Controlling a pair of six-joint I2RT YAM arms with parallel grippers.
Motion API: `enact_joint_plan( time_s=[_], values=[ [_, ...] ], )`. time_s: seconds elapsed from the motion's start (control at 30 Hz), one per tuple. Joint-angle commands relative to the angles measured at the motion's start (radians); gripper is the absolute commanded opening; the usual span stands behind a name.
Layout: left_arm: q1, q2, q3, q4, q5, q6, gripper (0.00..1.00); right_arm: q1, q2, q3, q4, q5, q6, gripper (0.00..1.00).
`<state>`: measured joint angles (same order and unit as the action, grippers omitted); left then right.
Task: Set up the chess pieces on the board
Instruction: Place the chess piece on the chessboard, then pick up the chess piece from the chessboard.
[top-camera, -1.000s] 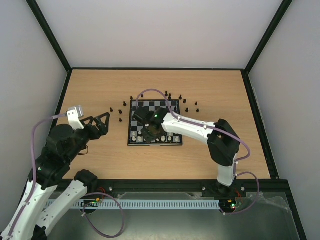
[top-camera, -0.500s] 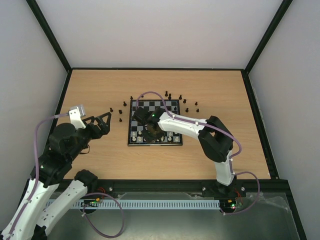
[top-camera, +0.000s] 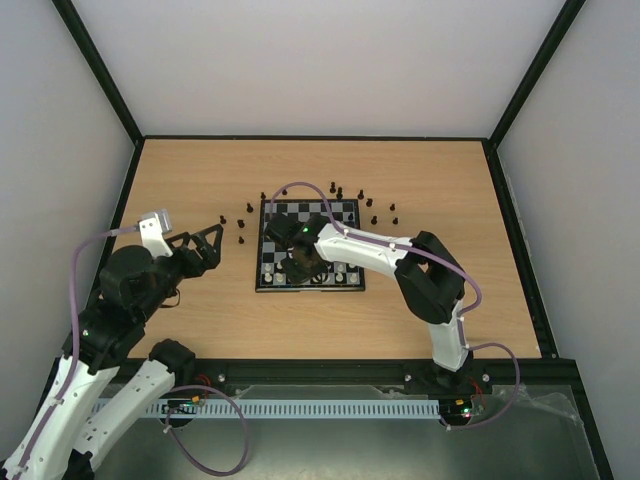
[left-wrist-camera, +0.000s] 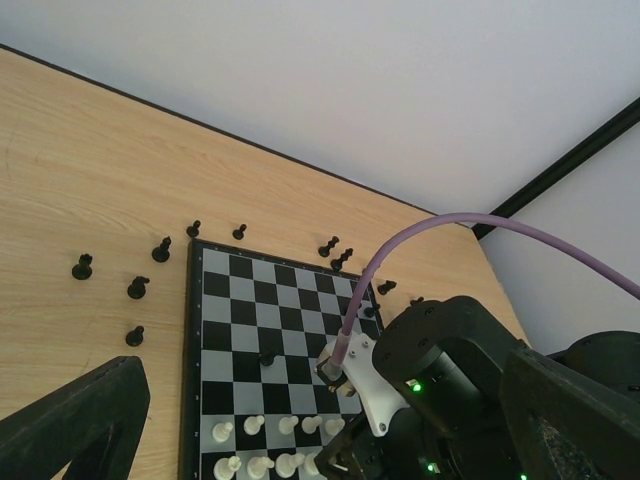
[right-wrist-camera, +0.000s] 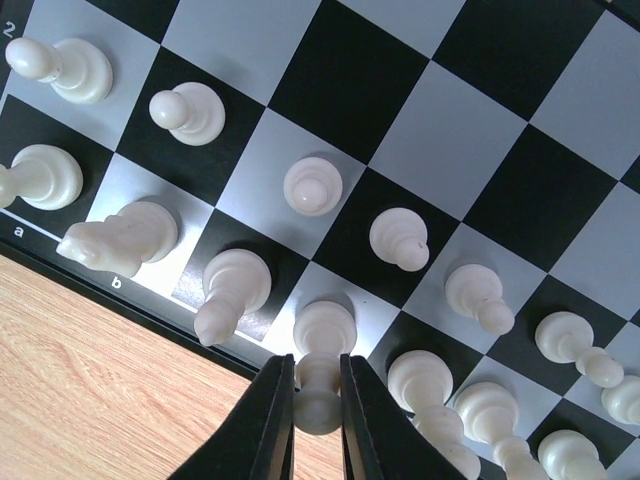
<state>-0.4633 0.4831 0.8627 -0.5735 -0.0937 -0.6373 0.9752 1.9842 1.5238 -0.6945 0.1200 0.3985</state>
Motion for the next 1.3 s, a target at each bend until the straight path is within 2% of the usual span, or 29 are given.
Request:
enact_joint_plan(
  time_s=[0.0,0.3,0.4,0.43,0.53,0.6,0.73,0.9,1.27],
  values=[
    [0.008,0.006,-0.005,0.017,0.005,0.005,0.99,-0.002,0.019,0.021,-0.031,-0.003,-0.011,0.15],
    [0.008,0.017,0.004,0.016,0.007,0.009,0.99,-0.002,-0.045,0.031,-0.054,-0.005,-0.004,0.36],
    [0.008,0.025,0.005,0.019,0.006,0.012,0.99,-0.003,-0.080,0.045,-0.068,0.000,-0.004,0.48],
    [0.008,0.031,0.005,0.021,0.006,0.013,0.99,-0.003,-0.095,0.046,-0.068,0.003,-0.005,0.53],
    [0.008,0.058,0.000,0.033,0.008,0.017,0.99,-0.003,-0.161,0.026,-0.050,0.007,-0.010,0.78],
    [0.008,0.080,-0.002,0.043,0.016,0.014,0.99,-0.002,-0.211,0.002,-0.033,0.016,-0.009,1.00],
    [0.008,0.104,-0.007,0.062,0.011,0.011,0.99,-0.002,-0.322,-0.075,0.000,0.039,-0.001,0.99],
    [0.008,0.150,-0.017,0.085,0.006,0.004,0.99,-0.002,-0.538,-0.244,0.099,0.066,0.011,0.99],
    [-0.004,0.332,-0.059,0.131,0.007,-0.026,0.99,-0.002,-0.934,-0.589,0.267,0.152,0.062,0.99]
  ],
)
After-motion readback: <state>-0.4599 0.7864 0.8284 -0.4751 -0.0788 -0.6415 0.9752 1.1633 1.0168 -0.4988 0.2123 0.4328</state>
